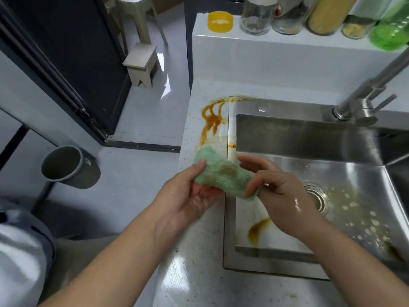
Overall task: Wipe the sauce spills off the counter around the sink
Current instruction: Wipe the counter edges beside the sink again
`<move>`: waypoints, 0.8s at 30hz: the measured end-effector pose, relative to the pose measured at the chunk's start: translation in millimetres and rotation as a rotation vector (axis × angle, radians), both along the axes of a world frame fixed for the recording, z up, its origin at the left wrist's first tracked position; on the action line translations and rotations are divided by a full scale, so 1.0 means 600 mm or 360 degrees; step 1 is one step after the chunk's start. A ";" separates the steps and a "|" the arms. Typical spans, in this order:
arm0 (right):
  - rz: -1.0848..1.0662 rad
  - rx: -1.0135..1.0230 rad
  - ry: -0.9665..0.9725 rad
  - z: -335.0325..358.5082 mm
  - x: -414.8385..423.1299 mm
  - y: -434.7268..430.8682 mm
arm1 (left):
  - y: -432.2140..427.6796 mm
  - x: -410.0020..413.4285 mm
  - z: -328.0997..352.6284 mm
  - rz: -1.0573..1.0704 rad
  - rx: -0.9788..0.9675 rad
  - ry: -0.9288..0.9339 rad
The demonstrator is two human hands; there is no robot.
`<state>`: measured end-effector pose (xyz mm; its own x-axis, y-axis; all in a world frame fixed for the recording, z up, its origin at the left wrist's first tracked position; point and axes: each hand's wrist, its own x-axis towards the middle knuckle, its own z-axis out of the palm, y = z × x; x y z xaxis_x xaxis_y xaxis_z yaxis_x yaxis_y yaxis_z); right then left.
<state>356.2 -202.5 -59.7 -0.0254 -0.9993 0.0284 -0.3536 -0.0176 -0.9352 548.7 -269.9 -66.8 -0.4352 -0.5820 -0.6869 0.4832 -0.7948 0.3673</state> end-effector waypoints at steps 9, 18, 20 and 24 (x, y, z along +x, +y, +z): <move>0.0193 0.0490 0.0335 0.002 0.014 0.002 | -0.008 0.058 0.011 -0.0979 -0.1653 -0.2010; 0.1023 -0.0217 0.1601 -0.113 0.109 -0.027 | -0.120 0.041 -0.068 -0.0417 -0.1312 -0.1923; 0.0815 -0.0137 0.1690 -0.121 0.094 -0.099 | -0.147 0.030 -0.072 -0.0320 -0.1253 -0.1872; 0.0292 0.0174 0.1724 -0.122 0.065 -0.279 | -0.198 0.009 -0.083 -0.0228 -0.1212 -0.1828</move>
